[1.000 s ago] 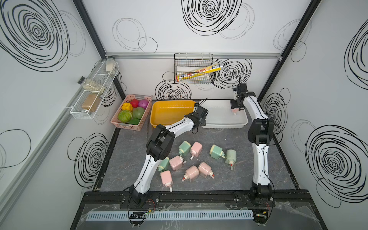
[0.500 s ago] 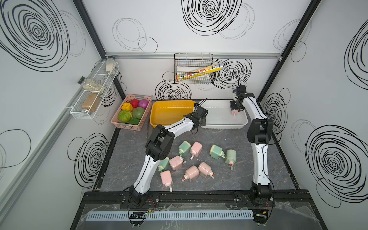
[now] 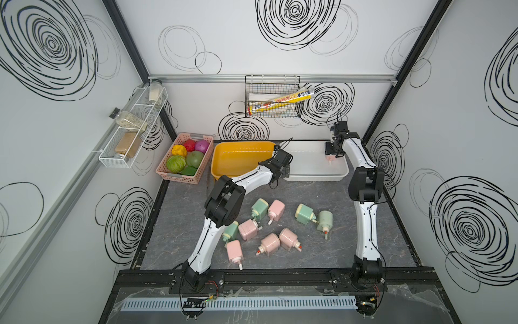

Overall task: Place the pencil sharpeners by color into the storage box
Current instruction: Place the pencil sharpener in the storage box.

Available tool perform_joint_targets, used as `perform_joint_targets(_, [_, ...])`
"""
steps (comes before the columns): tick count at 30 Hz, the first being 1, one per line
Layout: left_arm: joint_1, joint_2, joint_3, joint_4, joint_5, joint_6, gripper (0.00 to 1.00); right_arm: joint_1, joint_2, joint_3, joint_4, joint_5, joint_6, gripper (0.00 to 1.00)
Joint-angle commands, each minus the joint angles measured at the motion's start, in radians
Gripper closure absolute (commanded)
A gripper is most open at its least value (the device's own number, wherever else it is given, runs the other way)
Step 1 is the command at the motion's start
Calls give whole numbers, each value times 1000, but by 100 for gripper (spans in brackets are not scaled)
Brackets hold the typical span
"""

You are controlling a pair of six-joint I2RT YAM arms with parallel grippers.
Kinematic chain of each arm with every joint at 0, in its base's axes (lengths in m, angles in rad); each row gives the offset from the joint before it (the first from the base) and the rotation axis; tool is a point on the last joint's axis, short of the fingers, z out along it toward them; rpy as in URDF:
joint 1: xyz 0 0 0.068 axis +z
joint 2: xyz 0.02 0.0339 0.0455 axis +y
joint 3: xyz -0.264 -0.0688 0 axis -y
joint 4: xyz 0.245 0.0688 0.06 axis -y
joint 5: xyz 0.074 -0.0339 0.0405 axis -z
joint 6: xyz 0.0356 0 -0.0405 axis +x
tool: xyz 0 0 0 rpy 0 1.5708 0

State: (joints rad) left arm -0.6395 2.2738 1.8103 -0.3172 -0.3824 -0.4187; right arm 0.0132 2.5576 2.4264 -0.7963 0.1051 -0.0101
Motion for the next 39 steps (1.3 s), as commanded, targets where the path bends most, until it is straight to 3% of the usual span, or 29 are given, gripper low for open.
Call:
perform_joint_targets(1, [1,-46,18,-10,0,36,1,-4,27,21,10,-12,9,37])
perform_joint_targets(3, [1,-44,20,-10,4,38,1,-4,24,23,9,-14,9,31])
perform_joint_targets(9, [0,-40,29,-14,7,37,1,-4,8,23,11,-11,11,25])
perform_joint_targets(20, [3,-41,37,-28,-13,37,1,-1,-19,20,-9,63,-38,30])
perform_joint_targets(39, [16,-40,29,-38,-26,35,1,5,-15,20,-15,79,-98,29])
